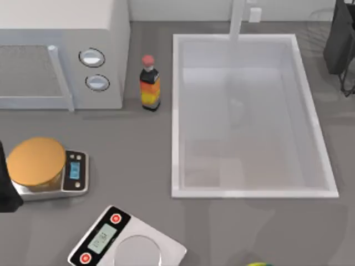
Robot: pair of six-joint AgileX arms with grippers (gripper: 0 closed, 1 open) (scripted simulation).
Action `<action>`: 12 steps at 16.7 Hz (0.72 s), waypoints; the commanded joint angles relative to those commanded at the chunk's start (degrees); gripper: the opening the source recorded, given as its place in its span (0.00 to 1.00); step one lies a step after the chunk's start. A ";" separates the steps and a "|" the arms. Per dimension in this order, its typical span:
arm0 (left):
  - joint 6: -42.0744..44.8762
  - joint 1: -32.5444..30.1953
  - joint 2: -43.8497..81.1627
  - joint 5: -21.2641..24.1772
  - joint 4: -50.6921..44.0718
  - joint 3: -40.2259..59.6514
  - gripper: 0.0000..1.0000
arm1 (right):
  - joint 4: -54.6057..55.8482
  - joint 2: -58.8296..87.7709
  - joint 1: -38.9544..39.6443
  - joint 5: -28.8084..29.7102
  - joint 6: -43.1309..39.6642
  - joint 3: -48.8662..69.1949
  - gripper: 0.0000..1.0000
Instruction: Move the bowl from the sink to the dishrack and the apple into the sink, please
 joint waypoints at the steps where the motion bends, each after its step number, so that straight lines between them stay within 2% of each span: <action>1: 0.00 0.00 0.00 0.00 0.00 0.00 1.00 | 0.86 0.75 0.21 0.21 0.00 -0.64 0.00; 5: 0.00 0.00 0.00 0.00 0.00 0.00 1.00 | 1.09 0.96 0.26 0.27 0.00 -0.82 0.00; 12: 0.00 0.00 0.00 0.00 0.00 0.00 1.00 | 1.09 0.96 0.26 0.27 0.00 -0.82 0.53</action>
